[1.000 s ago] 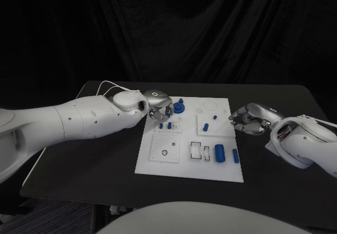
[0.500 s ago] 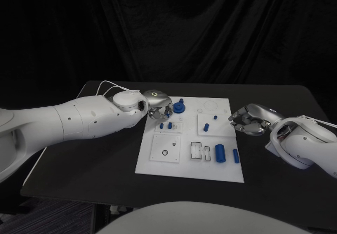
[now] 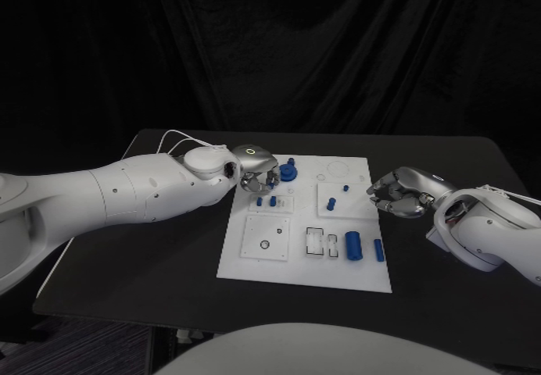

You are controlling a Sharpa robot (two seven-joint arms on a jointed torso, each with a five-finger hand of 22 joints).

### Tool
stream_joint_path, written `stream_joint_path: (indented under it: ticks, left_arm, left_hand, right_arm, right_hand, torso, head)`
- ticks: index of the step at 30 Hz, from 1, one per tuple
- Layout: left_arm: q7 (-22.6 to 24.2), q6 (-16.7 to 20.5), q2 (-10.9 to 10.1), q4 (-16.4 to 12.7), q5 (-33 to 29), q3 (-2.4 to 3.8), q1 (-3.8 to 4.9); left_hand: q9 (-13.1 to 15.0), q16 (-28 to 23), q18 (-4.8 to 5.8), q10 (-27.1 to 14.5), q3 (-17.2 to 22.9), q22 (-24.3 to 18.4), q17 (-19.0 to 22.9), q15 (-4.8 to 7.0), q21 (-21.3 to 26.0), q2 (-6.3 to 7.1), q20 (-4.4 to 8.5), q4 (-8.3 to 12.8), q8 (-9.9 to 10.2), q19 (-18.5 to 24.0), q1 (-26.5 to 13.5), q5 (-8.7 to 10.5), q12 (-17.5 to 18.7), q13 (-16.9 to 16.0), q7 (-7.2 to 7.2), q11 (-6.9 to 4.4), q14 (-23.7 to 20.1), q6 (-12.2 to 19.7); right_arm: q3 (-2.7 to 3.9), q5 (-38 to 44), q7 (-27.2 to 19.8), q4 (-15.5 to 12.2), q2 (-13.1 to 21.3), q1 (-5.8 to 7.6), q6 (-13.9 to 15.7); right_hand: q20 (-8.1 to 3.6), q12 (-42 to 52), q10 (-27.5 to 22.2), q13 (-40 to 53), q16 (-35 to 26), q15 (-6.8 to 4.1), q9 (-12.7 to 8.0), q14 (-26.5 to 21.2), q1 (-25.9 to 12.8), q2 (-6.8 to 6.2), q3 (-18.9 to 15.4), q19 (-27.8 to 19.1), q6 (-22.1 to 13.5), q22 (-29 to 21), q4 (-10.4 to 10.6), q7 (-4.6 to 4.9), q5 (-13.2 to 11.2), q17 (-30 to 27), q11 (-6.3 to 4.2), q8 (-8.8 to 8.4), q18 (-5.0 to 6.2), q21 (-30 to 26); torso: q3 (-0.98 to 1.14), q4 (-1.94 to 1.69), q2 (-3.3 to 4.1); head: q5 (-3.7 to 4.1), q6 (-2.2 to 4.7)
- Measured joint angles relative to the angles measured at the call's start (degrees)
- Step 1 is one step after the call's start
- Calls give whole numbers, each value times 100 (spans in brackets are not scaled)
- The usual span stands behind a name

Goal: Assemble the parts on the task board

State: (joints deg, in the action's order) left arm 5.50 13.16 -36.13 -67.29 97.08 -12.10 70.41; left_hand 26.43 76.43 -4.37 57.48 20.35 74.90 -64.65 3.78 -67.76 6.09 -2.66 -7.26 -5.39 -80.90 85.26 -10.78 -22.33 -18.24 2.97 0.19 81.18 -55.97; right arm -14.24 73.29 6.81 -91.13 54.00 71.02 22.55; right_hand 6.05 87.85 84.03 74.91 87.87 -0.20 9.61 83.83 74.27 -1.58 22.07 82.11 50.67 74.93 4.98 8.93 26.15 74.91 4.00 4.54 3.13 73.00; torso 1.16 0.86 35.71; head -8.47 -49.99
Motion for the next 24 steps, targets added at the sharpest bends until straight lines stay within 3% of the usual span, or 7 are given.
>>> stream_joint_path:
  ticks: [24]
  left_arm:
    - [-39,-149,-25,-5,0,3,-13]
  left_hand:
    - [-21,-67,0,0,16,0,98,-21,113,22,-20,16,9,62,-23,-1,21,-8,0,-1,-21,1]
  right_arm:
    - [0,-9,0,-5,6,-2,-22]
  right_hand:
    - [0,0,0,0,0,0,1,0,0,0,0,0,0,-1,0,0,0,0,0,0,1,0]
  torso:
    - [1,-5,-2]
  head:
    - [-6,0]
